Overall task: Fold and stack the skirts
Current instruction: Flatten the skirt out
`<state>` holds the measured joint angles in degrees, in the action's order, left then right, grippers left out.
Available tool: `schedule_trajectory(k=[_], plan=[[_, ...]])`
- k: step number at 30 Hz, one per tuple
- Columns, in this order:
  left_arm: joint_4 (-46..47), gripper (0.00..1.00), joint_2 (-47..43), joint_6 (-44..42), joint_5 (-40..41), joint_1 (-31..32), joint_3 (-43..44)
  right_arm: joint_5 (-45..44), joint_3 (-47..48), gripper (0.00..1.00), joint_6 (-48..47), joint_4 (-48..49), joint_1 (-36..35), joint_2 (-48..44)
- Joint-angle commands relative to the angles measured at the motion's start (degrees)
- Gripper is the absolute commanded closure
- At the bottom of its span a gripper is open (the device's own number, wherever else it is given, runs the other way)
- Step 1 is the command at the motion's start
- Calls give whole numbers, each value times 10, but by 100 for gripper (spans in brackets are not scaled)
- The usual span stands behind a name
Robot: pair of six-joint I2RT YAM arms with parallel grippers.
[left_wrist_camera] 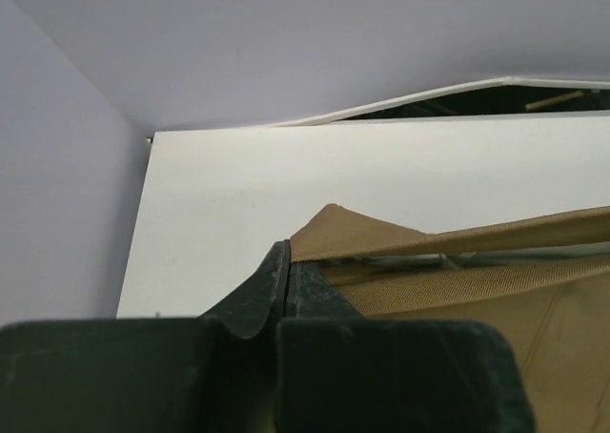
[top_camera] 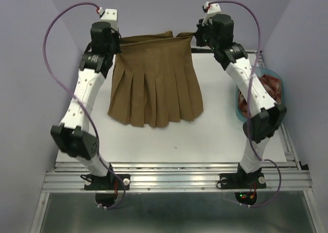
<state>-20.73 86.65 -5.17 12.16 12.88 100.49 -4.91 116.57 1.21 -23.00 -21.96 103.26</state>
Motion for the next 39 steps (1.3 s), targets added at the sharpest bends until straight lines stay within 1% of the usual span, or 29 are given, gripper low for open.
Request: schedule_trajectory(k=[1,2,3,5,7,8,9,10,12,13,14,15,16,17,18,19,20,22,23,24,25,26,27,28,29,31,32,35,39], plan=[[59,100,121,-5,38,-62,186,-112,169,99,-42,71,51,90],[44,100,147,1,18,-73,230,-112,205,99,-47,71,51,113],[39,100,196,8,-3,-80,315,-114,277,99,-60,72,56,154],[38,100,229,9,-15,-85,383,-114,325,99,-71,83,56,185],[57,100,244,8,-26,-88,429,-114,329,99,-82,140,56,185],[87,100,238,4,-28,-88,425,-109,301,99,-85,186,56,174],[106,100,228,1,-30,-88,416,-107,283,99,-89,208,56,162],[150,100,196,-7,-32,-88,367,-104,245,99,-88,223,56,135],[196,100,154,-15,-35,-89,293,-90,217,99,-85,258,56,114],[228,100,117,-22,-45,-89,216,-85,199,99,-83,263,56,95],[237,100,102,-28,-49,-88,179,-78,175,99,-82,267,56,86],[243,100,91,-38,-50,-89,145,-58,122,99,-83,275,56,78],[254,100,73,-43,-51,-89,76,-48,95,99,-86,275,56,69],[260,100,67,-47,-56,-89,38,-40,66,99,-82,276,56,67],[269,100,61,-60,-62,-89,0,-21,7,99,-82,272,56,65],[275,100,58,-68,-75,-89,-39,-11,-23,99,-89,267,56,66],[280,100,59,-72,-104,-89,-105,1,-54,99,-89,263,56,67],[277,100,72,-89,-138,-88,-156,24,-146,99,-99,251,56,73],[266,100,93,-103,-143,-87,-193,37,-177,99,-105,245,56,76],[257,100,105,-108,-141,-87,-208,49,-207,99,-109,235,56,76],[248,100,126,-129,-137,-87,-235,70,-264,99,-116,230,56,74],[219,100,134,-141,-137,-87,-246,84,-290,99,-117,192,56,69],[209,100,135,-151,-136,-88,-261,98,-316,99,-116,184,56,59],[208,100,121,-162,-144,-90,-300,105,-345,99,-120,178,56,29],[208,100,104,-186,-158,-94,-324,111,-400,99,-123,176,56,7],[208,100,64,-205,-180,-100,-370,119,-449,99,-127,179,56,-38],[208,100,24,-210,-189,-100,-403,119,-467,99,-128,176,56,-76],[164,100,-22,-223,-207,-99,-424,117,-484,99,-126,136,56,-115],[121,100,-41,-216,-212,-99,-407,115,-449,99,-110,76,56,-112]])
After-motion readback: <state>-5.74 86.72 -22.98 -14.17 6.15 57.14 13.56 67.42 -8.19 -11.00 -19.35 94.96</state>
